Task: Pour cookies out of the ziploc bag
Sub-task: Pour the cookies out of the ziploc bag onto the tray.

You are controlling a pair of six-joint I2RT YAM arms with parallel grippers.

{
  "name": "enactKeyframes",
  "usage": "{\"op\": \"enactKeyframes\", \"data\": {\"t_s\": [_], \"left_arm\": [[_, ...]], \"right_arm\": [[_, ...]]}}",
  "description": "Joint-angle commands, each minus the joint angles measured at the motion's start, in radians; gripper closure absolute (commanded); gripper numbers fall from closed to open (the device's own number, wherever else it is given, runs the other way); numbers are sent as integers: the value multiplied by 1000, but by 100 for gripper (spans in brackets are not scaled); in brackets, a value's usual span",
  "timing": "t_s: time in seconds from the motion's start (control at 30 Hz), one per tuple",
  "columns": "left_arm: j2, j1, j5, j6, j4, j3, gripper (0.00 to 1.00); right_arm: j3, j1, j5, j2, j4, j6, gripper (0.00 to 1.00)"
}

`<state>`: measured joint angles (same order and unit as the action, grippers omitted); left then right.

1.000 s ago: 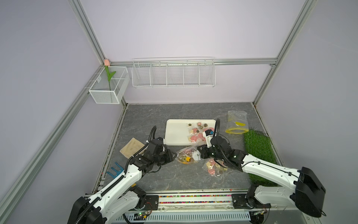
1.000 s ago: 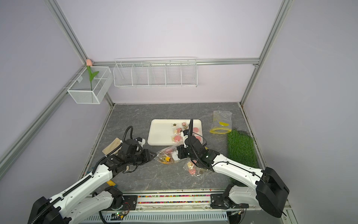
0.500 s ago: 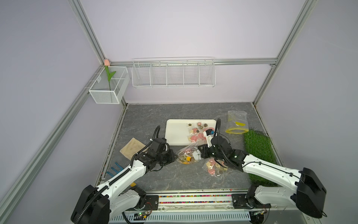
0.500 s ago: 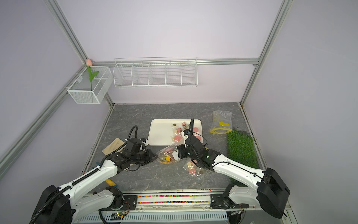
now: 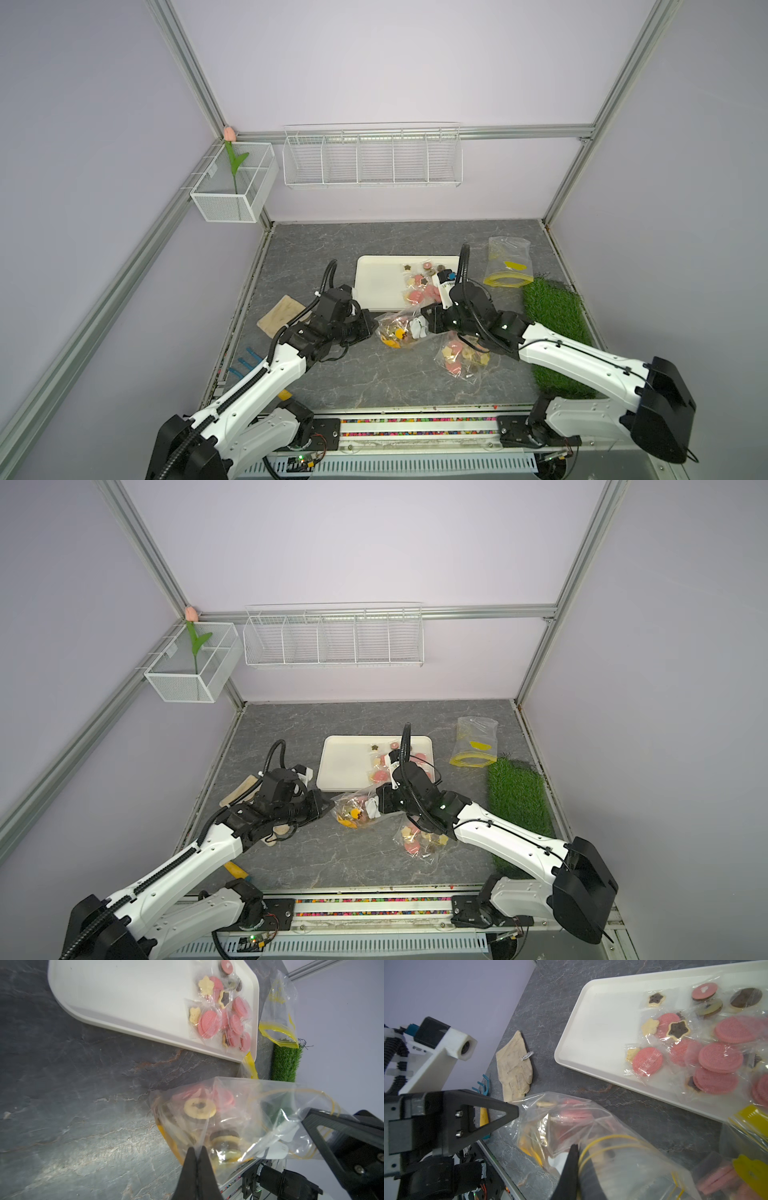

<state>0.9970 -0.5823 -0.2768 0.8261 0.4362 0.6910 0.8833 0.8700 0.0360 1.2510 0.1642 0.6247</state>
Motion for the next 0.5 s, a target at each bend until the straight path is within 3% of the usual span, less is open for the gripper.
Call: {"op": "enactKeyframes", "data": {"t_s": [0.0, 0.23, 0.47], "left_arm": [[-20, 8, 76, -30, 52, 88, 100], [78, 87, 39, -89, 104, 243, 100], [198, 199, 11, -177, 109, 392, 100]], "right_arm": [[79, -6, -15, 24, 52, -34, 94], [253, -21, -41, 147, 142, -78, 93], [395, -83, -137, 320, 110, -122, 94]]}}
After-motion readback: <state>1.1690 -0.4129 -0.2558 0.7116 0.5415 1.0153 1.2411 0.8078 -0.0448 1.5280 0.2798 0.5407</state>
